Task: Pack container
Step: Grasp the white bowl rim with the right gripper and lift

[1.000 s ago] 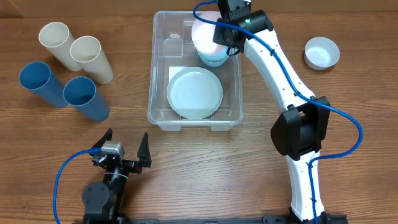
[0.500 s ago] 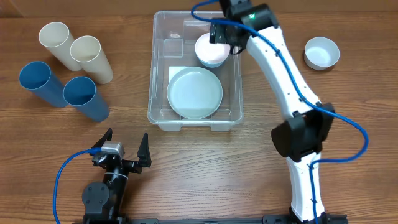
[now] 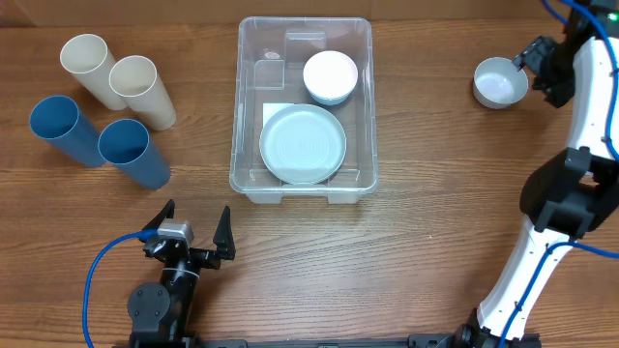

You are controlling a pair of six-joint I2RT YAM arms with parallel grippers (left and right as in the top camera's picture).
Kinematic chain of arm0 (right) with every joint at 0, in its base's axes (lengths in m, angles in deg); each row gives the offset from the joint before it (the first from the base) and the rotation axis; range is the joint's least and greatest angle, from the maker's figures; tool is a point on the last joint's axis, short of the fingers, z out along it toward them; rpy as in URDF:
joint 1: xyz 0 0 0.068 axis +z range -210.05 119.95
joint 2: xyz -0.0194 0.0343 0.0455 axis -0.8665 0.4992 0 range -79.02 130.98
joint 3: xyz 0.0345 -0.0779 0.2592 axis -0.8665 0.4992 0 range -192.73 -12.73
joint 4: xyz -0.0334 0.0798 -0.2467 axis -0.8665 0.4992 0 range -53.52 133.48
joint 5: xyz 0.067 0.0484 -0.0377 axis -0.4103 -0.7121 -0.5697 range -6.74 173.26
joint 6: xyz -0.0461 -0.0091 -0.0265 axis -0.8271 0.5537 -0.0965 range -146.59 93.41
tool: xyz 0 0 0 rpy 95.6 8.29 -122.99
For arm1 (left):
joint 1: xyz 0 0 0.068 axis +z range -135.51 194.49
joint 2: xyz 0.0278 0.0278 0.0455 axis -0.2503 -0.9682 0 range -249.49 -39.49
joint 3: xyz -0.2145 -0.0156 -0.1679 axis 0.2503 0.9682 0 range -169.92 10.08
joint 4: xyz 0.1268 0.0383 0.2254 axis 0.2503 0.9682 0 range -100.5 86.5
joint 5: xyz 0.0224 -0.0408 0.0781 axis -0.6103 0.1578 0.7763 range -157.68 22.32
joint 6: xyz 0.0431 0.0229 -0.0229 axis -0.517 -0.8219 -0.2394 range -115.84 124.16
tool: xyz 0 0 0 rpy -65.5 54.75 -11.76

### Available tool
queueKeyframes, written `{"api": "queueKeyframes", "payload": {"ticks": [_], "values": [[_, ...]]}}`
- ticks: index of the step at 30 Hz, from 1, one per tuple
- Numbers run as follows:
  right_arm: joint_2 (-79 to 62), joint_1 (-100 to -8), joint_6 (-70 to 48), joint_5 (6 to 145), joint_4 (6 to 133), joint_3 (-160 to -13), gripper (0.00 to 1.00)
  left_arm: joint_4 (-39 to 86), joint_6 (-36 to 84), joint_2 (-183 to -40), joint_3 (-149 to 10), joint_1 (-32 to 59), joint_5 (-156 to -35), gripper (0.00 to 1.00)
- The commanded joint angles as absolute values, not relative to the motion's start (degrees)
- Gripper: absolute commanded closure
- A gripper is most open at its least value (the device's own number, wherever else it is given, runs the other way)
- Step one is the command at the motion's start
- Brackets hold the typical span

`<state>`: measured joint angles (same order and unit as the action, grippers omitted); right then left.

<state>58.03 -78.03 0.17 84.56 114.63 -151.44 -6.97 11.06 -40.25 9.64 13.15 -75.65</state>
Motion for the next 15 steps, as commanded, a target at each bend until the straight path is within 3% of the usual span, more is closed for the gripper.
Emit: {"api": "queueKeyframes", "payload": {"ticks": [1, 10, 13, 15], "values": [[59.4, -77.5, -1.0, 84.5, 111.9, -150.6, 0.21, -6.9, 10.6, -39.8, 9.8, 13.7, -76.2, 0.00], [67.8, -77.4, -0.6, 84.4, 111.4, -149.9, 0.32, -6.9, 10.6, -39.8, 9.8, 13.7, -76.3, 0.00], [68.9, -77.3, -0.3, 84.4, 111.5, -149.9, 0.51, -6.9, 10.6, -39.8, 9.8, 13.7, -76.3, 0.00], [69.0, -77.3, 0.5, 84.4, 111.5, -149.9, 0.78, -6.9, 10.6, -39.8, 9.8, 13.7, -76.3, 0.00]]}}
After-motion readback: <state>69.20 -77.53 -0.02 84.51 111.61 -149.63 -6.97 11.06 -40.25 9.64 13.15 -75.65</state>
